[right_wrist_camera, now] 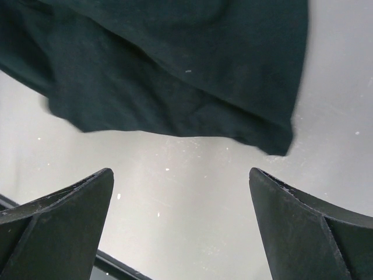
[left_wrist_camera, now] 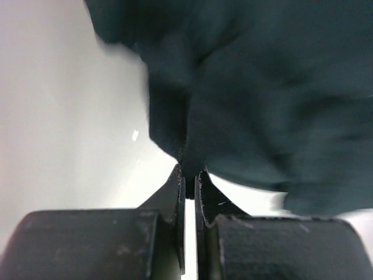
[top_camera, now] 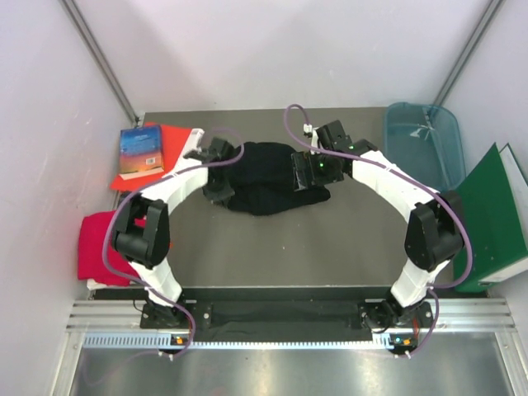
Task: Fold and stack the t-shirts
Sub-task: Flatten out the tshirt
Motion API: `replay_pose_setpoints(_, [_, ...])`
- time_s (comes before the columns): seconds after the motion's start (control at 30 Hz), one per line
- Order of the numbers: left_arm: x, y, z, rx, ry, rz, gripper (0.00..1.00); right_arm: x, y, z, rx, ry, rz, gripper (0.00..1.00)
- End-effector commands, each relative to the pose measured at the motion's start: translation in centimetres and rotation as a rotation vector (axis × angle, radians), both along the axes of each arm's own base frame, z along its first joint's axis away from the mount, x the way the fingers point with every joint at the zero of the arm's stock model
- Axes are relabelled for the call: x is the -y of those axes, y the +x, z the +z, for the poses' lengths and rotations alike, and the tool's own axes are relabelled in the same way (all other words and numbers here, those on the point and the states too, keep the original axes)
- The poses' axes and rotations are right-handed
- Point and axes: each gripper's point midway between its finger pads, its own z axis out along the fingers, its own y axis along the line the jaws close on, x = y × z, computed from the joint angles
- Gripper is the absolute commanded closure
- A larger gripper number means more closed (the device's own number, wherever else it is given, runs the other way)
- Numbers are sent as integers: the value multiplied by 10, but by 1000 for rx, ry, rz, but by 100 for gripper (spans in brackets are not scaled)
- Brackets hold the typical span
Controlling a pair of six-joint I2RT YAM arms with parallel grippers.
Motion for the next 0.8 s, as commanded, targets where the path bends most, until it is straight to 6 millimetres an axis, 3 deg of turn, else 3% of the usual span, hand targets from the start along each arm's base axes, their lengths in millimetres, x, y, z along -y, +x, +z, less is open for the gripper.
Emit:
replay_pose_setpoints(0.0, [-1, 73, 144, 432, -39, 15, 100, 18, 12, 33, 107, 7, -73, 0])
replay_pose_setpoints(0.07, [19, 84, 180, 523, -125, -51, 100, 33, 18, 37, 117, 10, -140, 0])
replay_pose_setpoints(0.1, [32, 91, 211, 591, -177, -79, 100, 39, 18, 40, 126, 17, -162, 0])
replay_pose_setpoints(0.17, [65, 94, 239, 669, -213, -184, 100, 59, 25, 43, 131, 25, -228, 0])
replay_pose_setpoints(0.2, [83, 96, 275, 744, -252, -230, 100, 66, 25, 45, 137, 26, -248, 0])
replay_pose_setpoints(0.23, [114, 93, 279, 756, -266, -329, 100, 75, 26, 46, 140, 21, -273, 0])
replay_pose_setpoints(0.27, [133, 90, 289, 769, -288, -381, 100, 87, 30, 47, 147, 16, -307, 0])
replay_pose_setpoints(0.3, [153, 88, 332, 851, -346, -426, 100, 96, 29, 49, 154, 9, -329, 0])
replay_pose_setpoints(0.33, [195, 81, 323, 808, -411, -540, 100, 108, 31, 50, 163, -13, -368, 0])
replay_pose_setpoints(0.37, [213, 73, 326, 785, -447, -586, 100, 122, 34, 51, 167, -18, -406, 0])
replay_pose_setpoints(0.4, [228, 66, 366, 867, -511, -622, 100, 132, 32, 52, 165, -22, -425, 0])
replay_pose_setpoints(0.43, [261, 58, 354, 827, -562, -687, 100, 147, 34, 52, 178, -56, -468, 0])
replay_pose_setpoints(0.47, [273, 54, 366, 857, -606, -706, 100, 168, 36, 54, 182, -72, -519, 0])
replay_pose_setpoints(0.53, [291, 41, 387, 890, -712, -721, 100, 189, 33, 58, 193, -94, -566, 0])
replay_pose_setpoints(0.6, [297, 35, 406, 936, -776, -738, 100, 216, 31, 64, 211, -102, -632, 0])
replay_pose_setpoints(0.7, [274, 21, 454, 1070, -773, -707, 100, 242, 25, 67, 217, -111, -692, 0])
replay_pose_setpoints(0.77, [256, 20, 474, 1148, -727, -673, 100, 249, 20, 60, 199, -119, -707, 0])
